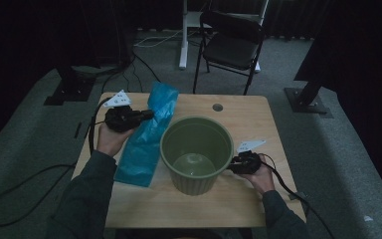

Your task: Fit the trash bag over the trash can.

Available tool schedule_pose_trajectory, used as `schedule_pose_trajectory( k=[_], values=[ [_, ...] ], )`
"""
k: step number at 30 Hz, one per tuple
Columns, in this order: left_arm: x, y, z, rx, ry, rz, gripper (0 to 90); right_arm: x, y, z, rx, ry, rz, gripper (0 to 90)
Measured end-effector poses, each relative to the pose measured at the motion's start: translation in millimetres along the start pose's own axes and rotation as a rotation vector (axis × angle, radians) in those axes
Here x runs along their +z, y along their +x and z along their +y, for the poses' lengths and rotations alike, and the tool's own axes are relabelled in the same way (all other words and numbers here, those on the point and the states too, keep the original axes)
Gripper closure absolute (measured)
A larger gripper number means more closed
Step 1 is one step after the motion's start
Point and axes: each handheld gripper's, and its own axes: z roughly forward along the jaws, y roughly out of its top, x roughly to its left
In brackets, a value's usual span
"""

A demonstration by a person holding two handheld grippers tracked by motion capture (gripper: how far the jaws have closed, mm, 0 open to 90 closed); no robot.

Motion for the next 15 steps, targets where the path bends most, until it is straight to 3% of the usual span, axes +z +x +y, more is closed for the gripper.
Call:
schedule_pose_trajectory(
  k=[7, 15],
  values=[
    [-3.1, -3.6, 9.9, 0.012, -0.011, -0.014, 88.2, -0.2, 0.0, -0.1, -0.008, 0.004, 0.026, 73.3],
    [-3.6, -12.5, 24.2, 0.028, -0.032, -0.061, 88.1, -0.4, 0.7, -0.3, -0.014, 0.012, 0.030, 73.7]
  ],
)
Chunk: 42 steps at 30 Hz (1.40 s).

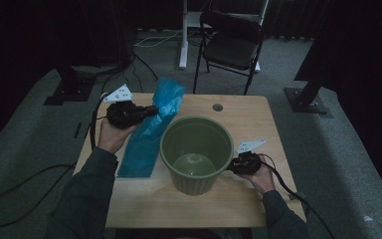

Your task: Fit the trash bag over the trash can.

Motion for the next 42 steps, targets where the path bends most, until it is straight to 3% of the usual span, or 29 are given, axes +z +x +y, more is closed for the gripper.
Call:
schedule_pose_trajectory(
  k=[19, 42],
  values=[
    [19.1, -28.9, 30.1, 0.047, -0.032, -0.093, 88.1, 0.8, -0.6, 0.2, -0.001, 0.002, 0.005, 73.8],
    [66.3, -71.9, 58.6, 0.092, -0.055, -0.220, 88.1, 1.5, -0.6, 0.2, 0.000, 0.000, 0.011, 74.5]
  ],
)
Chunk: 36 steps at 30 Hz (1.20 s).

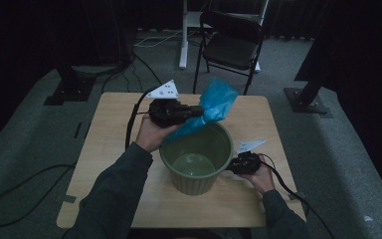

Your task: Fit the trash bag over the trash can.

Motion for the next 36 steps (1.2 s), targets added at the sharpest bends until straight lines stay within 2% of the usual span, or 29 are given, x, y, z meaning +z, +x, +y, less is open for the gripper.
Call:
schedule_pose_trajectory(
  k=[12, 15, 24, 25, 30, 34, 36],
  values=[
    [37.2, -20.8, 6.9, 0.019, 0.022, -0.095, 88.0, 0.1, -0.3, 0.1, -0.001, -0.002, 0.000, 74.7],
    [45.6, -24.8, 7.7, 0.012, 0.023, -0.118, 88.0, -0.4, -0.4, 0.2, -0.001, -0.004, 0.002, 74.7],
    [60.2, -36.2, 12.0, 0.020, 0.030, -0.159, 88.0, -0.5, -0.7, 0.2, -0.004, -0.008, 0.005, 74.7],
    [62.4, -39.5, 13.0, 0.022, 0.030, -0.173, 88.0, -0.6, -0.5, 0.3, -0.002, -0.006, 0.005, 74.7],
    [62.9, -41.9, 14.6, 0.036, 0.033, -0.170, 87.9, -0.9, -0.3, 0.4, -0.002, -0.009, 0.007, 74.7],
    [57.4, -36.9, 12.3, 0.026, 0.032, -0.154, 87.8, -2.2, -0.6, 0.6, -0.004, -0.011, 0.004, 74.6],
    [50.4, -30.3, 8.0, 0.020, 0.040, -0.132, 87.8, -3.9, -1.2, 0.8, -0.005, -0.014, -0.007, 74.0]
  ],
)
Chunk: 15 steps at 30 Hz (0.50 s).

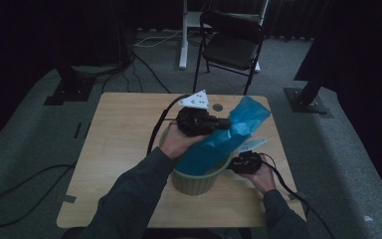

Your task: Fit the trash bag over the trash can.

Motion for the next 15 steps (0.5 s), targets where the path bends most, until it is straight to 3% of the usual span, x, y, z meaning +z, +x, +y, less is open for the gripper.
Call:
schedule_pose_trajectory(
  k=[9, 15],
  values=[
    [-22.1, 17.6, -27.7, -0.032, 0.071, 0.078, 87.7, -6.5, -2.6, -1.1, 0.011, -0.019, -0.022, 73.5],
    [-37.8, 22.3, -40.3, -0.040, 0.121, 0.107, 86.9, -10.7, -4.5, -2.0, 0.023, -0.038, -0.038, 73.2]
  ],
)
